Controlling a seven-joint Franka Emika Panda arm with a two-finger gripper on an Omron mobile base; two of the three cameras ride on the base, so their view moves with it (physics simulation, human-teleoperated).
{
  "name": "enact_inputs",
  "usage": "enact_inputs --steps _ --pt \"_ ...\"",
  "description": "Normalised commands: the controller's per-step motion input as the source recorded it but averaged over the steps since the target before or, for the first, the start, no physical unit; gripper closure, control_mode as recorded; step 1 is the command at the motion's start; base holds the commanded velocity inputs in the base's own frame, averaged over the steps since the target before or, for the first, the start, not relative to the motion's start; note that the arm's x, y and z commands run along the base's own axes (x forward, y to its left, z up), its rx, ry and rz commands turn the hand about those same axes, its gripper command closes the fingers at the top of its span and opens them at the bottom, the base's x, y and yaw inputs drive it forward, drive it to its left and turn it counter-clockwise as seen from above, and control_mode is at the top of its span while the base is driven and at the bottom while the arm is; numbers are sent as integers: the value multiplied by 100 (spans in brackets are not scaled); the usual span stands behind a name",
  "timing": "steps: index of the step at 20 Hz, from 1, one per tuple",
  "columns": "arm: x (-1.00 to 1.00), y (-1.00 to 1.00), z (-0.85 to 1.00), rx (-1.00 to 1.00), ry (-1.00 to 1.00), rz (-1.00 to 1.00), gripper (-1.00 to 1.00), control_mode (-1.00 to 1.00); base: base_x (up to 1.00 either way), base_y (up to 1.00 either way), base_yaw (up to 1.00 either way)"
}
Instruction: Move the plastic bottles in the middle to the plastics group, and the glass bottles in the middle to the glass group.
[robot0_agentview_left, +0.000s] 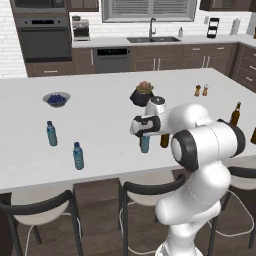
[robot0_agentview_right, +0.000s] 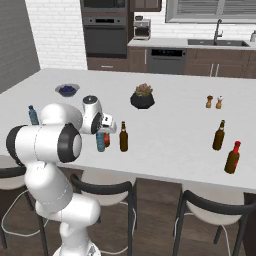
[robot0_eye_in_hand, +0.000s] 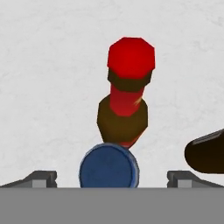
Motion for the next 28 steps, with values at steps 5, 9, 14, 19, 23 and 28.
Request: enact_inputs --steps 5,9,14,19,23,28 --pt "7 0 -11 0 -1 0 -100 -100 0 0 0" --pt "0 0 -1 0 0 0 -100 -100 0 0 0" --pt "0 0 -1 0 0 0 -100 -100 0 0 0" --pt "0 0 0 0 0 0 -100 -100 0 0 0" --pt "1 0 0 0 -1 0 -100 -100 0 0 0" --pt "0 0 0 0 -3 0 -100 -100 0 0 0"
